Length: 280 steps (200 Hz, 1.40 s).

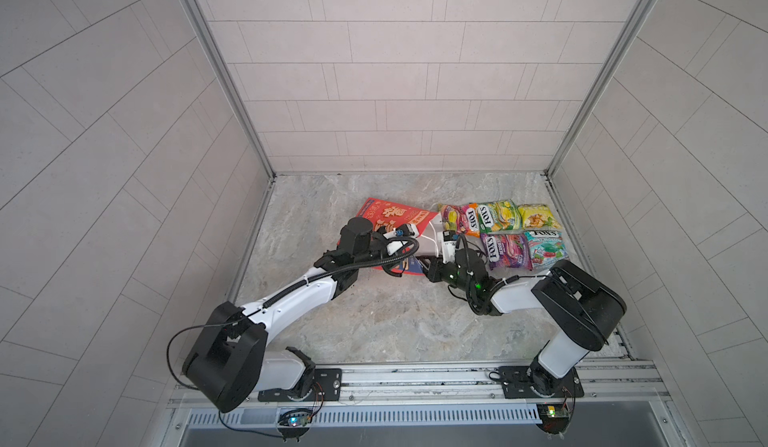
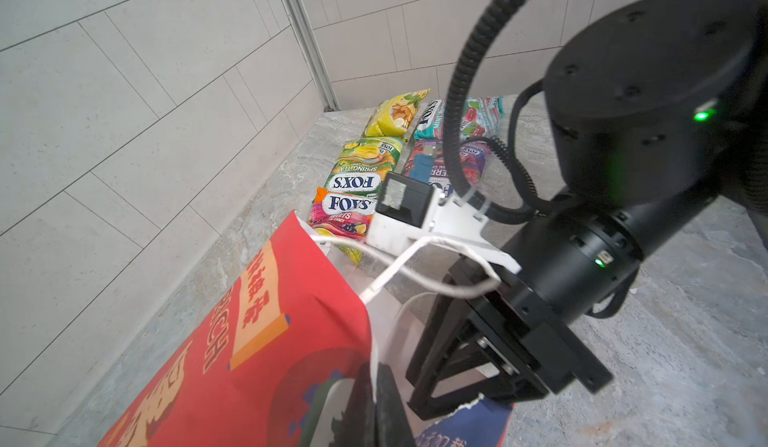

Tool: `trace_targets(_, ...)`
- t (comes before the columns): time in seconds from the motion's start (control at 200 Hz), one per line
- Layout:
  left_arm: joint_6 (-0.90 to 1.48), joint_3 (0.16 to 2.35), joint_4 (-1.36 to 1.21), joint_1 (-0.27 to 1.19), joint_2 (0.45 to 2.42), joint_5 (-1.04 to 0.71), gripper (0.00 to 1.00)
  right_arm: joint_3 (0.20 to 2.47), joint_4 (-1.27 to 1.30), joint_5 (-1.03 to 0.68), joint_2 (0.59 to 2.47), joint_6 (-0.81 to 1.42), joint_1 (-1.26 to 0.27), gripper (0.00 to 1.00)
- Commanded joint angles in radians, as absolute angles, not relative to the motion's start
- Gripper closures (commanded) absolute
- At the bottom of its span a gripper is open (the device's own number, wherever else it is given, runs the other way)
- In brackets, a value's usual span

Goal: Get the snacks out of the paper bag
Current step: 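Lower the right gripper deeper into the bag onto the orange Fruits packet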

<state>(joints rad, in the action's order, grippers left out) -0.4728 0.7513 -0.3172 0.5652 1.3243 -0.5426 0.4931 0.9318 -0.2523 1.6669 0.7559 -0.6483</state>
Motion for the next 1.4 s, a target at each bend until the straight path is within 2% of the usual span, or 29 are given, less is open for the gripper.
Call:
trace_targets(0.0, -0.446, 0.785, -0.352, 0.565, 1.322, -0.549, 1.0, 0.486, 1.005, -0.184, 1.667, 0.66, -0.652, 0.74)
trace_targets(0.12, -0.448, 0.766, -0.38, 0.567, 1.306, -0.579, 1.0, 0.529, 0.976, -0.208, 1.7, 0.669, -0.65, 0.73)
trace_targets(0.355, -0.439, 0.756, -0.403, 0.566, 1.295, -0.627, 1.0, 0.613, 1.112, -0.371, 1.859, 0.811, -0.597, 0.73)
trace_targets(0.51, -0.433, 0.753, -0.411, 0.568, 1.294, -0.639, 1.0, 0.67, 1.099, -0.386, 1.896, 0.831, -0.598, 0.72)
trace_targets(0.816, -0.46, 0.744, -0.407, 0.568, 1.291, -0.664, 1.0, 0.721, 0.958, -0.36, 1.885, 0.845, -0.572, 0.53)
trace_targets(1.196, -0.493, 0.726, -0.402, 0.567, 1.279, -0.641, 1.0, 0.722, 1.071, -0.494, 1.916, 1.047, -0.51, 0.53)
trace_targets(1.396, -0.542, 0.73, -0.359, 0.568, 1.289, -0.627, 1.0, 0.703, 1.113, -0.504, 1.902, 1.124, -0.504, 0.52)
